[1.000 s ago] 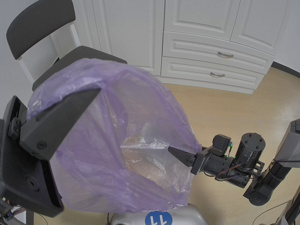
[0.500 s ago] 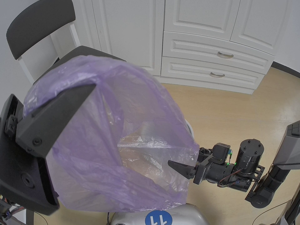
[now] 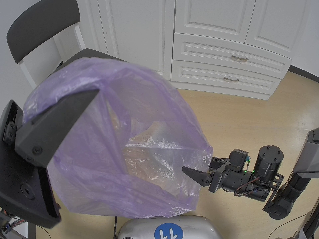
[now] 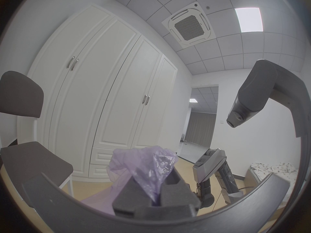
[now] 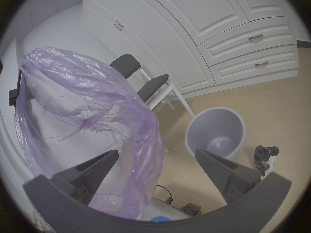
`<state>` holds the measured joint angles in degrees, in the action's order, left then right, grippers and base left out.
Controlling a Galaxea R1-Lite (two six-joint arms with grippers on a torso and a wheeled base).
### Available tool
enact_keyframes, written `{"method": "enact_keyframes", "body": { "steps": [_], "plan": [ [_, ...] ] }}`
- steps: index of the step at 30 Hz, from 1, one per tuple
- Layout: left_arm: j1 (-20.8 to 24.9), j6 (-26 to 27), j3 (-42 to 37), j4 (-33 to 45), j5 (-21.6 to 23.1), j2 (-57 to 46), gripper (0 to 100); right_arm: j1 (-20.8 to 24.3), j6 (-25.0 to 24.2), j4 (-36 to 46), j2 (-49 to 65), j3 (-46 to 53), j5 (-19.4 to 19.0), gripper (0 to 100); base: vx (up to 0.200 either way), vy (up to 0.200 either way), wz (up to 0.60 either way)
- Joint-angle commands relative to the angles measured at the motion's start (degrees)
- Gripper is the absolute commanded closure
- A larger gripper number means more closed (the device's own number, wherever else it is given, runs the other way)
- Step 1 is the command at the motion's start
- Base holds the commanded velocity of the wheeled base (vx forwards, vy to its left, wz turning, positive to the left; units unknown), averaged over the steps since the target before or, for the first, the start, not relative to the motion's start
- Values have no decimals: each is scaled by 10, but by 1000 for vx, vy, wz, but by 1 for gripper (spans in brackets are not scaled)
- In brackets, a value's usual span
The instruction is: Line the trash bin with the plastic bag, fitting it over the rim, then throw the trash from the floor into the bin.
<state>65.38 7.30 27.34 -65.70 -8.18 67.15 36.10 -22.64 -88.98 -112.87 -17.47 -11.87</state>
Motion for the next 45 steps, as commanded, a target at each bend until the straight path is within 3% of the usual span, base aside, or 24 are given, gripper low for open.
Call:
{"method": "enact_keyframes", "body": {
  "steps": [1,21,22,39,45],
  "plan": [
    [0,0,0,0,0,-1,100,-7,0,-10,2,-6,-2,0,0,0,0],
    [0,0,0,0,1,0,100,-9,-4,-10,2,-20,2,0,0,0,0],
    [0,0,0,0,1,0,100,-9,-4,-10,3,-20,3,100,0,0,0],
    [0,0,-3,0,0,4,100,-18,1,-10,49,-12,4,100,0,0,0],
    [-13,-3,-3,7,3,11,100,-38,30,-10,78,-20,20,100,0,0,0]
  ]
}}
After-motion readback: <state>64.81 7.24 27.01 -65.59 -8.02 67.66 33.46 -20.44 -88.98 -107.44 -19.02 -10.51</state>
